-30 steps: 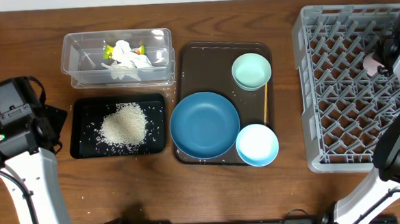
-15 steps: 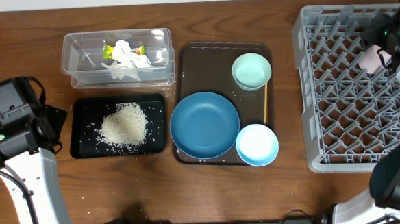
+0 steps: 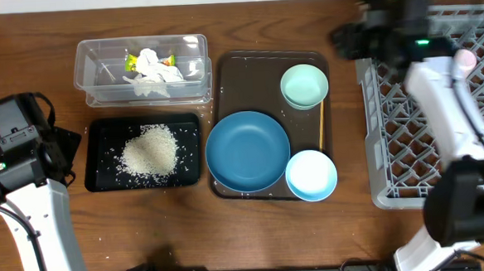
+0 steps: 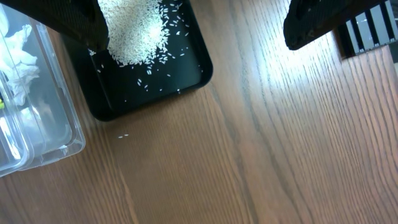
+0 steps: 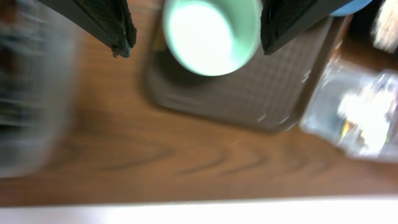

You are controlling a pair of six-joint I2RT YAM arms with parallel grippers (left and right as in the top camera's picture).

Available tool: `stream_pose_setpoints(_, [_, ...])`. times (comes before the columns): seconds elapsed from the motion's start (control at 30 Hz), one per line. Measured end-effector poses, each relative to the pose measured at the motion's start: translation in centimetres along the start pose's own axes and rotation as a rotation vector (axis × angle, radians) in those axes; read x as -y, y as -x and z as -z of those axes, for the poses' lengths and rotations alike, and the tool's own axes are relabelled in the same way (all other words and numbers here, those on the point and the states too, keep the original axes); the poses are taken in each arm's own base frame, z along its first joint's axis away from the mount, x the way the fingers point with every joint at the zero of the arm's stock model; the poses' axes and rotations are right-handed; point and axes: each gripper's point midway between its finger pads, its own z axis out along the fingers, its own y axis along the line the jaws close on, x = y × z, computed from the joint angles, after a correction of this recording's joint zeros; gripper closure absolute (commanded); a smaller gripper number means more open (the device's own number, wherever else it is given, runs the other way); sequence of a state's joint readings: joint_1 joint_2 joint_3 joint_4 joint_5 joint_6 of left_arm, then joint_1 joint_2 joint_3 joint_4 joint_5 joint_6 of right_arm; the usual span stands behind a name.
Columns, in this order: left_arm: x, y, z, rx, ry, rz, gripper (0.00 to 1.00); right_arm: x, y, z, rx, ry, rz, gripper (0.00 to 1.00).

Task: Sort waste into correct bins and load items into the dishwasher rack
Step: 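Move the right gripper back left to the green bowl, then grip the green bowl rim with the right gripper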

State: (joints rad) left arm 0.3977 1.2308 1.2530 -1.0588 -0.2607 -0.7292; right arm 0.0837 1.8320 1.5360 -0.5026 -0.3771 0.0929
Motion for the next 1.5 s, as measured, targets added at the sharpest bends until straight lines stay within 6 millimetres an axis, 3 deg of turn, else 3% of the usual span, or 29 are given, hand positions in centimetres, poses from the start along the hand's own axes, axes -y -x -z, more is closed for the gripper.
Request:
stream_pose_setpoints(0.1, [0.0, 0.0, 0.0, 0.0, 0.0, 0.0, 0.08, -3.3, -2.7, -3.7, -0.082, 0.03, 0.056, 0.35])
stream_pose_setpoints(0.2, [0.0, 0.0, 0.0, 0.0, 0.0, 0.0, 0.08, -5.4, -5.9, -7.0, -0.169, 0.018, 0.103, 0.35])
stream_pose_setpoints(0.33, [0.0, 0.0, 0.0, 0.0, 0.0, 0.0, 0.08, -7.1, -9.1, -9.8, -0.244, -0.003, 0.15, 0.37])
stream_pose_setpoints(0.47, [0.0, 0.0, 0.0, 0.0, 0.0, 0.0, 0.08, -8.2, -11.0, -11.1, -0.276, -0.047, 0.185, 0.42])
stream_pose_setpoints(0.7, [0.0, 0.0, 0.0, 0.0, 0.0, 0.0, 0.08, -6.9, -11.5, -11.3, -0.268, -0.231, 0.198, 0.45])
stream_pose_setpoints(0.9, [0.0, 0.0, 0.0, 0.0, 0.0, 0.0, 0.08, -4.8, -13.4, -12.7, -0.307, -0.315, 0.159, 0.62])
stream_pose_setpoints(1.07, [0.0, 0.0, 0.0, 0.0, 0.0, 0.0, 0.08, -4.5, -14.0, -13.1, -0.319, -0.322, 0.137, 0.87])
stream_pose_setpoints(1.23, [0.0, 0.0, 0.0, 0.0, 0.0, 0.0, 0.08, -4.7, -14.1, -12.9, -0.323, -0.315, 0.12, 0.9])
stream_pose_setpoints(1.33, [0.0, 0.0, 0.0, 0.0, 0.0, 0.0, 0.08, -5.0, -13.3, -12.3, -0.305, -0.309, 0.116, 0.93])
stream_pose_setpoints(1.5, [0.0, 0.0, 0.0, 0.0, 0.0, 0.0, 0.08, -6.4, -9.1, -9.0, -0.197, -0.283, 0.1, 0.99])
